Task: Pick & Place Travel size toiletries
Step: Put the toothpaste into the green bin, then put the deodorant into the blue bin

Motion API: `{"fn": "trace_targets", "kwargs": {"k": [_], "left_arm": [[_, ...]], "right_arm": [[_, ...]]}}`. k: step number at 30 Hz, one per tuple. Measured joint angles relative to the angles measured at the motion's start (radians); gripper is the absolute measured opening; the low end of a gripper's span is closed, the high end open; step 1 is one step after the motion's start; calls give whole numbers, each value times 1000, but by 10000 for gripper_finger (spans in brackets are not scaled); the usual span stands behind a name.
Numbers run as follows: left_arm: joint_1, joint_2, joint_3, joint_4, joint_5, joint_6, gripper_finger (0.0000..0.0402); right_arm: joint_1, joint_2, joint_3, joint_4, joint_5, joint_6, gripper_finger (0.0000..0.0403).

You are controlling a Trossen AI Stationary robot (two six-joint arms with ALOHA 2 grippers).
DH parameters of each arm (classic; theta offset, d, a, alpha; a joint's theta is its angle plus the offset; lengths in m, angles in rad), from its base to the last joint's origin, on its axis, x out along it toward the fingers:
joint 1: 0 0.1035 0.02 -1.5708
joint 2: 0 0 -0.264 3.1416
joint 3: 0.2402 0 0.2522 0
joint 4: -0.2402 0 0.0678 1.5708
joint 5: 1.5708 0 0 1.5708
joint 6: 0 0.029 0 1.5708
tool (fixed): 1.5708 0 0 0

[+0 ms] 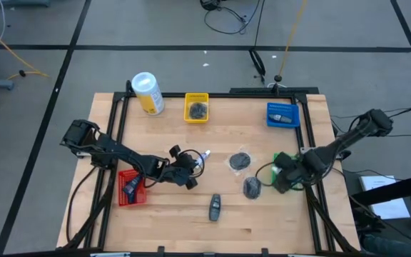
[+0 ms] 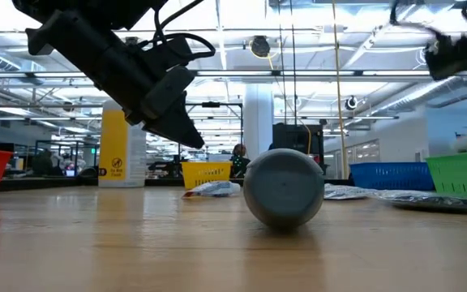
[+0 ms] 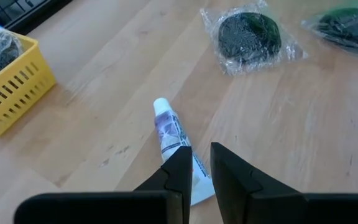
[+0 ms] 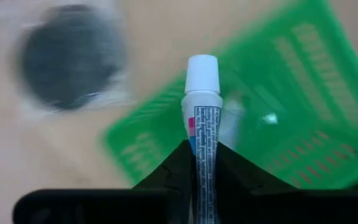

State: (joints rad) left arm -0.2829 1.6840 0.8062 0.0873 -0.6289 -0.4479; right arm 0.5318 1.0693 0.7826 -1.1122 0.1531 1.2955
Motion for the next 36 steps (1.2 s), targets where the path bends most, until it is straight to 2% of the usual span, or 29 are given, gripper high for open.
{"fn": "trace_targets", "kwargs": {"k": [2,5,14,16,19,22,24,26,28,31,34,36], "left_arm": [[0,0,0,4,0,-1,61],[0,0,0,16,0,-2,60],[0,0,0,28,1,-2,61],[-5,0,0,43,1,6,61],[-13,0,0,76,0,42,60],[-22,0,0,133,0,95,61],[-31,0,-1,184,0,142,60],[-48,0,-1,239,0,191,61],[-73,0,-1,283,1,245,60],[-118,0,-1,324,1,304,61],[-168,0,-1,350,1,319,61],[-198,0,-1,364,1,305,60]], "right_arm": [[-22,-30,-56,-9,4,66,54],[-57,-63,-123,29,2,81,68],[-100,-143,-144,88,19,-94,151],[-91,-172,-144,139,33,-110,166],[-79,-201,-146,307,71,-185,176],[-67,-203,-150,524,194,-361,175],[-60,-188,-182,748,289,-525,171],[-58,-159,-246,1009,318,-720,166],[-59,-109,-329,1312,288,-930,163],[-59,1,-467,1777,152,-1176,163],[-58,141,-570,2143,43,-1258,168],[-59,226,-599,2281,28,-1253,176]]}}
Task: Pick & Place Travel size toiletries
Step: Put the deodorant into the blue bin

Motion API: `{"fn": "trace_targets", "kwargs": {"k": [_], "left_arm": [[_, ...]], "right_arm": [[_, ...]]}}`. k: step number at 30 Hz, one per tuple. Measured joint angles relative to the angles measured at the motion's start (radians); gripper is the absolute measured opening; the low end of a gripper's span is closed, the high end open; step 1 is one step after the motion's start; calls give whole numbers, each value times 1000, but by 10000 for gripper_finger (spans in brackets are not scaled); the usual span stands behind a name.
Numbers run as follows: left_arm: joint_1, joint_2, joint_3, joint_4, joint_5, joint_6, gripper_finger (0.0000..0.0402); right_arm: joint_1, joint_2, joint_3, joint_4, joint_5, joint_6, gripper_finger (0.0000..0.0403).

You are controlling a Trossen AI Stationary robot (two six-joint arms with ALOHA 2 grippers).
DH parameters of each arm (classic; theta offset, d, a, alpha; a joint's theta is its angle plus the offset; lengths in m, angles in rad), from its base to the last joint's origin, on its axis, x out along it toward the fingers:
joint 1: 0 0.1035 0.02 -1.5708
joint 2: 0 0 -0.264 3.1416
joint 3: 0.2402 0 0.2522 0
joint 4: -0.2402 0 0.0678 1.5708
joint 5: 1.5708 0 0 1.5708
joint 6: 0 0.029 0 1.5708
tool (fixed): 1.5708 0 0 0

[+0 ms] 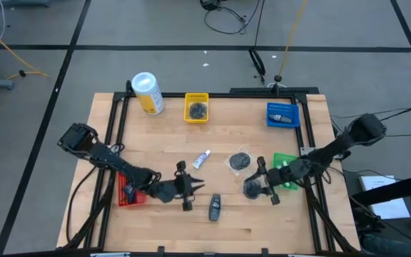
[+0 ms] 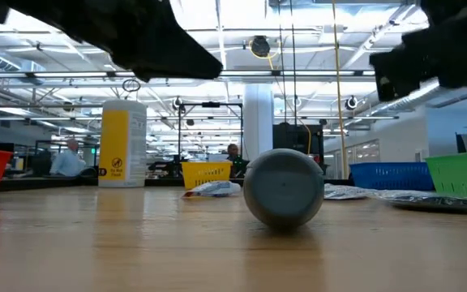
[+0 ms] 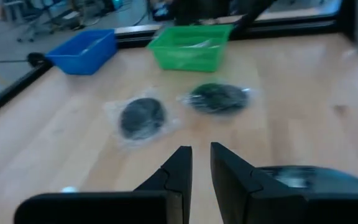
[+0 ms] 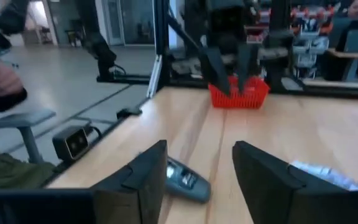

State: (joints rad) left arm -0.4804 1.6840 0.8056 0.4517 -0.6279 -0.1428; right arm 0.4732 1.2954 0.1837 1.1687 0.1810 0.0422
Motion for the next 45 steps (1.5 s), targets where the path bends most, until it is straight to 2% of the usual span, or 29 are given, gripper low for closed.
{"fn": "trace_targets", "kwargs": {"k": [3,8,12,19,26,30,32,37,41,45], "left_arm": [[-37,0,0,15,3,-34,60],[-61,0,0,22,9,-68,60],[-47,0,0,16,72,-124,61],[-15,0,0,-43,219,-148,60],[5,0,1,-97,236,-106,60],[1,0,1,-200,277,-166,60],[1,0,1,-256,332,-222,60],[15,7,1,-304,457,-251,60],[36,7,1,-299,468,-231,60],[56,7,1,-299,463,-195,60]], "right_arm": [[0,122,16,50,1,20,194],[-2,296,134,53,1,23,239],[-15,396,235,-25,-2,24,272],[-35,503,401,-317,-60,13,315],[-19,579,505,-340,-81,-112,325],[-43,594,555,-358,-83,-181,323],[-68,601,577,-359,-128,-210,323],[-144,601,645,-418,-349,-212,323],[-178,626,684,-462,-469,-195,323],[-179,688,711,-449,-506,-202,322]]}}
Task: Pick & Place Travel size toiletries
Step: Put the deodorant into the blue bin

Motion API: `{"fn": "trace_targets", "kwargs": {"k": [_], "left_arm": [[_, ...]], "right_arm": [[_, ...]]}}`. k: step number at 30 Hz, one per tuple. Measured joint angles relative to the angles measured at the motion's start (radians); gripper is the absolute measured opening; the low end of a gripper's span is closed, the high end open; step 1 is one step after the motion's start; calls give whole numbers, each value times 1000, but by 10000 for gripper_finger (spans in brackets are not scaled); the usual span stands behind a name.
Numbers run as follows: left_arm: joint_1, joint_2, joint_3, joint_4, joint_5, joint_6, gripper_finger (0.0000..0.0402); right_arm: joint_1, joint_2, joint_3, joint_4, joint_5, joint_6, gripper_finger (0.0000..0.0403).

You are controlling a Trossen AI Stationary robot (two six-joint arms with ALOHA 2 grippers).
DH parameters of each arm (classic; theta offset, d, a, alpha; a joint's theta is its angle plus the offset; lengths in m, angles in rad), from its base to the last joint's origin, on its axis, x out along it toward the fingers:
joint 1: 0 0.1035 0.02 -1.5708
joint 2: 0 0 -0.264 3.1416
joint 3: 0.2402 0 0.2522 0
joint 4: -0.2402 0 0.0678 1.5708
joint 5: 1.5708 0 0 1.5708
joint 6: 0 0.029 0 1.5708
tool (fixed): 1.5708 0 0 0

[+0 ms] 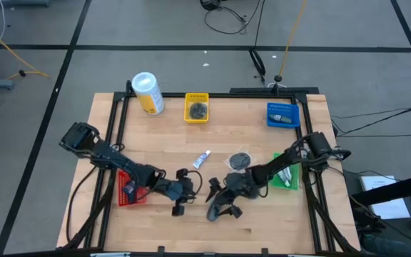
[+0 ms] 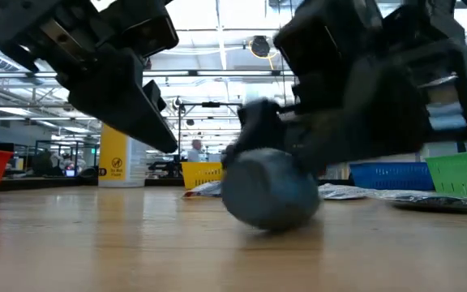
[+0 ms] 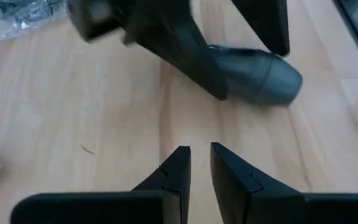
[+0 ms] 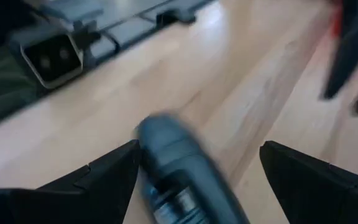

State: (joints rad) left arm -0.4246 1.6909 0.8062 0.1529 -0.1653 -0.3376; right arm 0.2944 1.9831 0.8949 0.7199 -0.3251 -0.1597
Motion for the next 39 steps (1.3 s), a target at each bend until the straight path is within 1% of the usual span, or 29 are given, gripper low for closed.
{"fn": "trace_targets", "kwargs": {"k": [4,8,13,16,20,22,25,29,32,34,35,37,39], "left_arm": [[18,0,0,0,0,22,60],[29,0,0,-1,-2,29,60],[32,0,0,-2,-16,29,60],[25,0,0,-16,-46,29,60],[21,0,0,-31,-102,29,60],[22,0,0,-29,-122,29,60],[22,0,0,-22,-158,23,60],[22,0,0,-22,-180,21,60],[22,0,0,-21,-181,18,60],[22,0,0,-21,-181,18,60],[22,0,0,-20,-181,18,60],[22,0,0,-13,-181,19,60],[27,0,0,-2,-185,21,60]], "right_arm": [[-2,46,-2,-18,-21,-15,322],[-3,45,-2,-41,-10,-3,316],[9,22,-2,-105,101,41,278],[34,-14,-1,-191,181,56,245],[58,-104,-3,-372,256,109,194],[61,-177,-4,-479,305,142,192],[61,-323,-3,-670,425,200,192],[37,-551,-3,-1023,608,286,192],[-37,-731,-2,-1339,764,373,192],[-135,-829,-2,-1534,828,412,192],[-195,-871,-2,-1610,844,417,192],[-351,-936,-2,-1701,857,393,192],[-524,-965,-2,-1714,849,322,192]]}}
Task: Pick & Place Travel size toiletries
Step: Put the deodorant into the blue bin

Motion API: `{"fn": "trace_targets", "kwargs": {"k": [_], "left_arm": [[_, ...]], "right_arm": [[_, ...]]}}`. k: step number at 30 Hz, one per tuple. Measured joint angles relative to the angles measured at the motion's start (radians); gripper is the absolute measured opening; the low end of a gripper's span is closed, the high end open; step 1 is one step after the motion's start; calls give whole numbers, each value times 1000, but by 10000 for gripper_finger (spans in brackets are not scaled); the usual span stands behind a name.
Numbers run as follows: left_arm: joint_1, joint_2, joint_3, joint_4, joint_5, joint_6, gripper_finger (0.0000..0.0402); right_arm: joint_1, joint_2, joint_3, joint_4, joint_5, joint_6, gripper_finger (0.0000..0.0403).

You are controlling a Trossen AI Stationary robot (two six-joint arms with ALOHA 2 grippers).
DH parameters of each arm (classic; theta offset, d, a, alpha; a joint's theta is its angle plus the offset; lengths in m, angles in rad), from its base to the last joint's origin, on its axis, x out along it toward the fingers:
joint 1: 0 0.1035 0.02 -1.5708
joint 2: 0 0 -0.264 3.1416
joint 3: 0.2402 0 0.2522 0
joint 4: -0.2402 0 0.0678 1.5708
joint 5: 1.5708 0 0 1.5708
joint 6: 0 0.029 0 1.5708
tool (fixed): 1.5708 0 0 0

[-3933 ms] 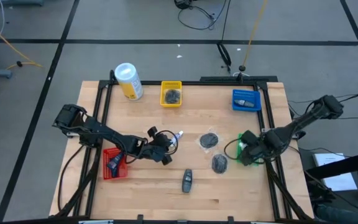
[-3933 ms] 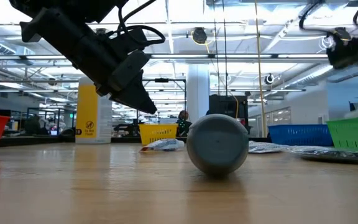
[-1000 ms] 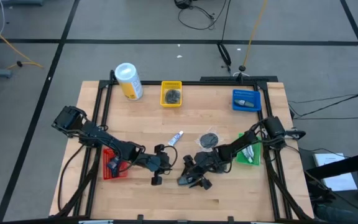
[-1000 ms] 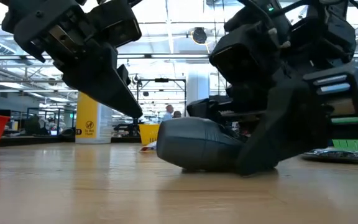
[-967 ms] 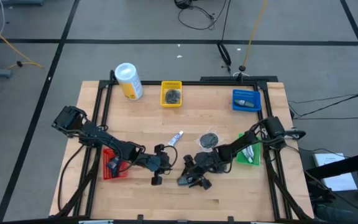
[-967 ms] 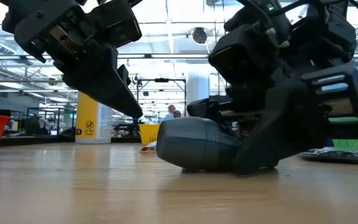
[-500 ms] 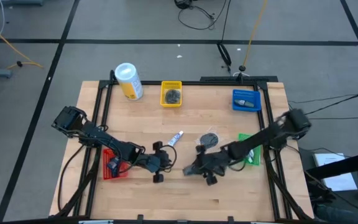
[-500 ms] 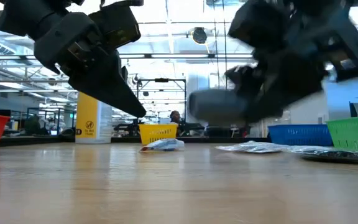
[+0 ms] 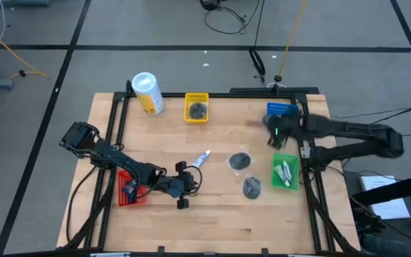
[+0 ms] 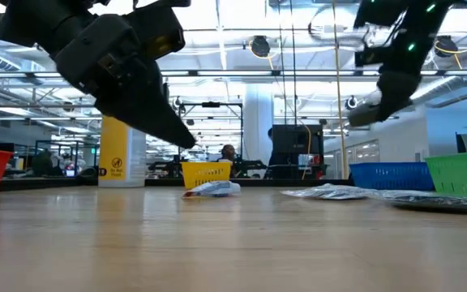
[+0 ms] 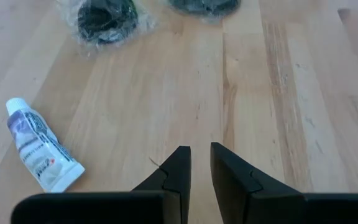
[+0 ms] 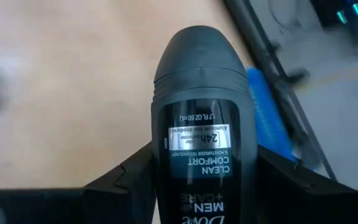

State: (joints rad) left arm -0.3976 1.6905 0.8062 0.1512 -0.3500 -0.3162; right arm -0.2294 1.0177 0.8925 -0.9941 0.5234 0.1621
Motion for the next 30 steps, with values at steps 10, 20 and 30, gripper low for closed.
{"fn": "trace_targets", "kwargs": {"k": [10,20,30], "left_arm": [[8,0,0,28,-2,24,60],[8,0,0,29,-2,26,60],[7,0,0,34,-1,25,60]], "right_arm": [[-528,193,0,167,-103,-447,199],[-583,377,0,157,25,-553,209],[-582,317,-1,159,116,-547,264]]}}
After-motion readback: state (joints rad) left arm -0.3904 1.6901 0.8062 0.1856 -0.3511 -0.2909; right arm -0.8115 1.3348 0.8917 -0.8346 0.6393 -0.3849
